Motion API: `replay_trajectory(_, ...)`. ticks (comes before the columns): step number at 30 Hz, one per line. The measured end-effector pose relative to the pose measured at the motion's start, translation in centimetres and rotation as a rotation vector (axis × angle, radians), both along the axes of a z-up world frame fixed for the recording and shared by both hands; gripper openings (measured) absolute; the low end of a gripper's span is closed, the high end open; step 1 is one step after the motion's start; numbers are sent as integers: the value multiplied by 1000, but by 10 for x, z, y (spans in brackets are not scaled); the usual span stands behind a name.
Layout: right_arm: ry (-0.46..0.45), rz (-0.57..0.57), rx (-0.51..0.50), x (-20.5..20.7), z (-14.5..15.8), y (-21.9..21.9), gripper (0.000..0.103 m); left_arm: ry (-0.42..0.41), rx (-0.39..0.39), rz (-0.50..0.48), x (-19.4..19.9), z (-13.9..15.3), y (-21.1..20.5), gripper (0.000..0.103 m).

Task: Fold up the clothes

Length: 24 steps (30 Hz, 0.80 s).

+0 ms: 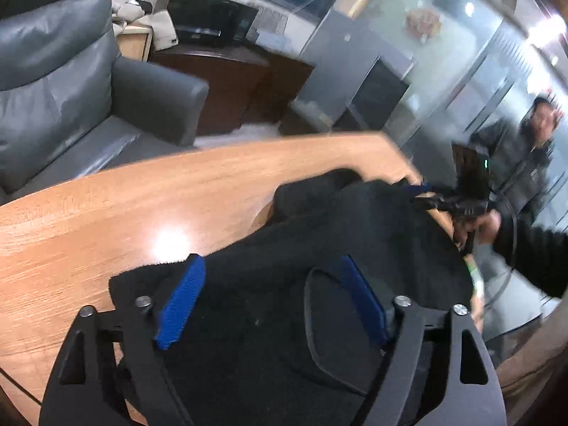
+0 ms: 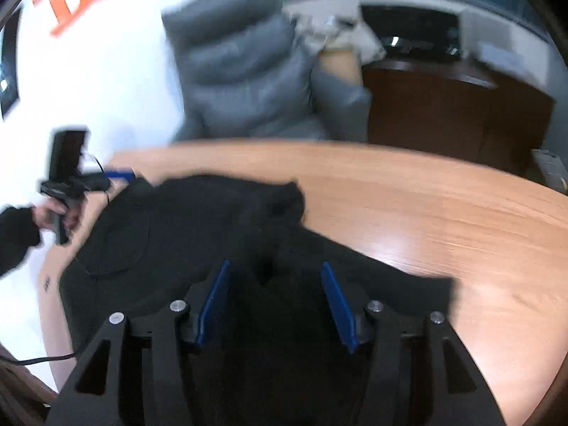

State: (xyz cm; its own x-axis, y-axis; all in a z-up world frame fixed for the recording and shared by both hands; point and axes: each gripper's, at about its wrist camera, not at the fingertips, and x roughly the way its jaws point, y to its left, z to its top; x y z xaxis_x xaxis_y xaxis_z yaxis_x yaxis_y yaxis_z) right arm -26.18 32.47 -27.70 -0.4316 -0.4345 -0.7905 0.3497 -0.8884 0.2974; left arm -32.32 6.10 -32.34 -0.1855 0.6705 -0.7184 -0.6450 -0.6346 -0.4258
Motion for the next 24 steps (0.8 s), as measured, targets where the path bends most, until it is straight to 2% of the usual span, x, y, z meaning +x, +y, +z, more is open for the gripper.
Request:
replay_trajectory(1, -25, 11, 27, -6, -11, -2, 55, -11, -30, -13, 0, -9, 4, 81)
replay_trajectory(3, -27, 0, 15, -12, -25, 11, 54, -26, -82, -35, 1, -26, 10, 79)
replay_trajectory(5, -12, -62, 17, -9, -21, 25, 59, -5, -66, -26, 3, -25, 5, 78)
replay_trajectory(6, -8, -102, 45, -5, -21, 34, 68, -8, -59, -18, 3, -25, 3, 78)
replay_trajectory(8, -21, -186, 105, 1, -23, 55, 64, -19, -51, 2, 0, -19, -1, 78)
replay_trajectory(9, -33, -211, 94, 3, -21, 66, 65, -17, -45, 10, 0, -14, -1, 78)
replay_trajectory(11, -6, -216, 129, 13, -7, 74, 66, 40, -10, -12, 6, 3, 0, 78)
replay_trajectory(13, 52, -145, 141, 13, 9, 62, 66, 89, 4, -31, 11, 15, 1, 83)
replay_trajectory(15, 98, -58, 145, -4, 19, 39, 66, 74, -16, -58, 12, 11, 8, 84)
replay_trajectory(18, 59, 90, 128, -29, 10, 16, 65, 48, -67, -94, 13, -3, 20, 84)
replay_trajectory(20, -12, 138, 168, -34, -4, 13, 58, 41, -91, -86, 14, -11, 23, 84)
replay_trajectory(21, -44, 158, 185, -36, -11, 12, 43, 39, -95, -79, 14, -15, 23, 84)
replay_trajectory(23, -46, 128, 167, -35, -13, 22, 37, 42, -94, -64, 14, -16, 24, 84)
replay_trajectory(24, -21, 93, 172, -33, -11, 28, 26, 38, -86, -52, 13, -16, 22, 84)
